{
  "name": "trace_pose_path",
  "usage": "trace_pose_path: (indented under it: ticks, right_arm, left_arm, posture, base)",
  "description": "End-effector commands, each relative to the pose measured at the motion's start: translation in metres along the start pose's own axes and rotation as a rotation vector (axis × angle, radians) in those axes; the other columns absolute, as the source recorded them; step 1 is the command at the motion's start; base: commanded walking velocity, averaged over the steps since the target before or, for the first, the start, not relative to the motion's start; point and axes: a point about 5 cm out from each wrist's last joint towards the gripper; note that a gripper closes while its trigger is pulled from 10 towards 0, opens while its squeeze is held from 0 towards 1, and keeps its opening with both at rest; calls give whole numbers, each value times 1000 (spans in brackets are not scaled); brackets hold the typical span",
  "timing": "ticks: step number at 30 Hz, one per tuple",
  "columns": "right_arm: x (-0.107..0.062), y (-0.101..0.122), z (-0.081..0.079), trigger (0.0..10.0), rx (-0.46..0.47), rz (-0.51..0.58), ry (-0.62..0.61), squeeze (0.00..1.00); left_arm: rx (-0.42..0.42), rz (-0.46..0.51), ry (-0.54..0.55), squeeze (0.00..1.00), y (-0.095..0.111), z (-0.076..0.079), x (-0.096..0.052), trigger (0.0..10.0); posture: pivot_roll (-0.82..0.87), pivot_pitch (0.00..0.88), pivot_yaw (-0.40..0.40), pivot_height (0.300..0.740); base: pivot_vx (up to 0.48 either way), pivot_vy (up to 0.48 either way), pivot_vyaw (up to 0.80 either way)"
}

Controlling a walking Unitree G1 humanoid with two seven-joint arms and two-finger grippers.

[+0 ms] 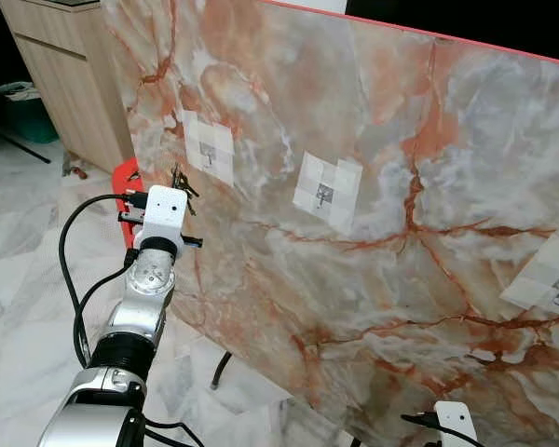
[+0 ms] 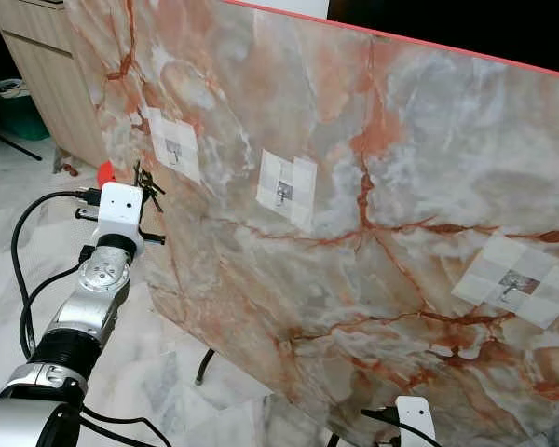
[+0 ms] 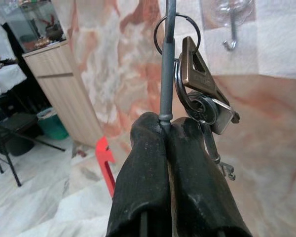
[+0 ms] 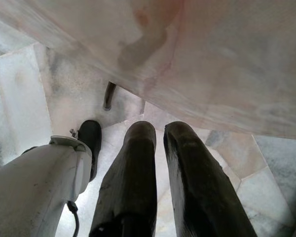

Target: Hang keys on a hook

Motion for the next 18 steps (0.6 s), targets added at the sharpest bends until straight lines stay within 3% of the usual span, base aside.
trace_pose_path:
  ticks: [1, 7, 13, 18]
  right_arm:
    - [0, 3, 4, 10000, 3, 8, -8, 0]
    - [0, 3, 4, 10000, -4, 10, -4, 0]
    - [-1, 7, 4, 10000, 5, 65, -7, 0]
    - [-1, 12, 3, 10000, -34, 121, 17, 0]
  left_arm:
    - [-8, 28, -28, 0, 6, 5, 2, 10000]
    - [-48, 101, -108, 0, 12, 13, -4, 10000]
    - [-67, 155, -232, 0, 9, 15, -26, 10000]
    - [-77, 170, -401, 0, 3, 13, -55, 10000]
  posture:
    - [-77, 0, -89, 740]
    - [-78, 0, -86, 740]
    - [-82, 0, -85, 740]
    - [-78, 0, -91, 740]
  base:
    - [0, 0, 0]
    - [0, 0, 0]
    - [0, 0, 0]
    - [0, 0, 0]
Point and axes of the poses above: a point about 5 cm out from each wrist's last joint towards the gripper, its own x axis pointing out of the wrist towards the gripper, its own y axis along the axis of the wrist's last joint, z = x × y, and after that the axes turned 3 degrees about x, right-handed
